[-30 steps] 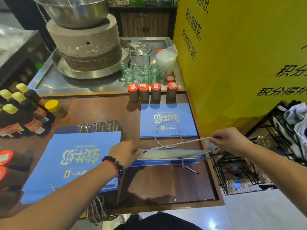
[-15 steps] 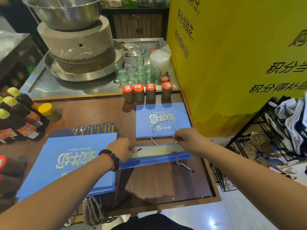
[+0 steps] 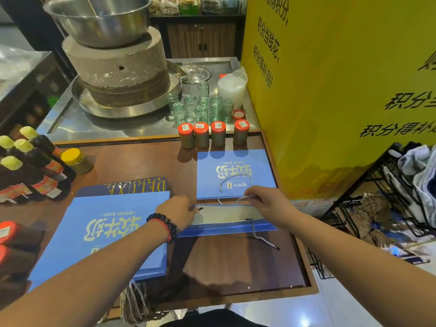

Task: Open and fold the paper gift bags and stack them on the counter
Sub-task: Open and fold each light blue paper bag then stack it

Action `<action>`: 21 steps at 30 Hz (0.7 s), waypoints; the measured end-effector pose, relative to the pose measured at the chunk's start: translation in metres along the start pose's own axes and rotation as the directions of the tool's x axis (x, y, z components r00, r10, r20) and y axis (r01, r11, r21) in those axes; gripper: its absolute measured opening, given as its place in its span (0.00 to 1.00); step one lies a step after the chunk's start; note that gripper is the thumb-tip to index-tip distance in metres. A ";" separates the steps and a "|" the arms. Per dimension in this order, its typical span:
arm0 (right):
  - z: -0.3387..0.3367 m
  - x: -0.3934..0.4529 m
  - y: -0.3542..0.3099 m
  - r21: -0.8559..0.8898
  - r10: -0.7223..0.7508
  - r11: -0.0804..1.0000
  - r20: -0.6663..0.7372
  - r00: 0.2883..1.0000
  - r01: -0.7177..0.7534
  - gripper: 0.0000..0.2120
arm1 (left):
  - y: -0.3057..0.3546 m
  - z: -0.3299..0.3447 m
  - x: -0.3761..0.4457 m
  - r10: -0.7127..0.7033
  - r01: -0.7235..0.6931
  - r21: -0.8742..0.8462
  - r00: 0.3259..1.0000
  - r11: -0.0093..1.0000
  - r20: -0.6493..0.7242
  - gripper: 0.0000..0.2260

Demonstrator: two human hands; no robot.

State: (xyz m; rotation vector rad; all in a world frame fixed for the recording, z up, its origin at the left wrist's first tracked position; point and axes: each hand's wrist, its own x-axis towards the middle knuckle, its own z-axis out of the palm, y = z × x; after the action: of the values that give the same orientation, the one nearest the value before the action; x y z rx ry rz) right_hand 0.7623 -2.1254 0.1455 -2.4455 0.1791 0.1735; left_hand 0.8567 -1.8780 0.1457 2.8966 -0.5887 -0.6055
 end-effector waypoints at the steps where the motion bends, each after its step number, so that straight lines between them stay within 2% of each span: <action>1: -0.001 -0.001 0.002 -0.004 -0.021 1.000 -0.001 1.000 0.021 0.10 | -0.002 0.000 0.002 0.000 0.000 0.000 1.000 1.000 0.003 0.15; 6: -0.003 -0.006 0.007 -0.156 -0.104 0.983 -0.022 0.994 0.100 0.11 | -0.001 0.002 0.010 0.008 -0.007 0.031 0.999 1.000 -0.041 0.12; 8: 0.000 -0.007 0.008 -0.158 -0.090 0.984 -0.057 0.994 0.081 0.11 | 0.001 0.002 0.013 0.076 -0.072 0.046 0.993 0.996 -0.088 0.10; 11: 0.004 -0.004 0.010 -0.090 -0.026 0.996 -0.094 0.995 0.018 0.12 | 0.015 0.001 0.017 0.289 -0.280 0.082 0.948 0.956 -0.133 0.11; 15: 0.007 0.005 0.001 0.042 0.054 0.998 -0.097 0.994 -0.050 0.12 | 0.065 0.003 0.019 0.446 -0.433 0.182 0.894 0.883 -0.037 0.12; 17: 0.009 0.007 -0.005 0.079 0.054 0.996 -0.073 0.996 -0.048 0.10 | 0.086 0.006 0.022 0.467 -0.448 0.223 0.883 0.866 -0.041 0.10; 21: 0.007 0.011 -0.007 0.169 0.092 0.982 -0.031 0.995 -0.086 0.09 | 0.099 0.010 0.026 0.434 -0.424 0.187 0.901 0.886 -0.013 0.09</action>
State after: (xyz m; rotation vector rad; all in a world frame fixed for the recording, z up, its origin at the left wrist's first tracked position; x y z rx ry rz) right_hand 0.7739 -2.1167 0.1424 -2.2763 0.3081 0.1440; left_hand 0.8400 -1.9794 0.1469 2.7804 -1.2910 -0.4235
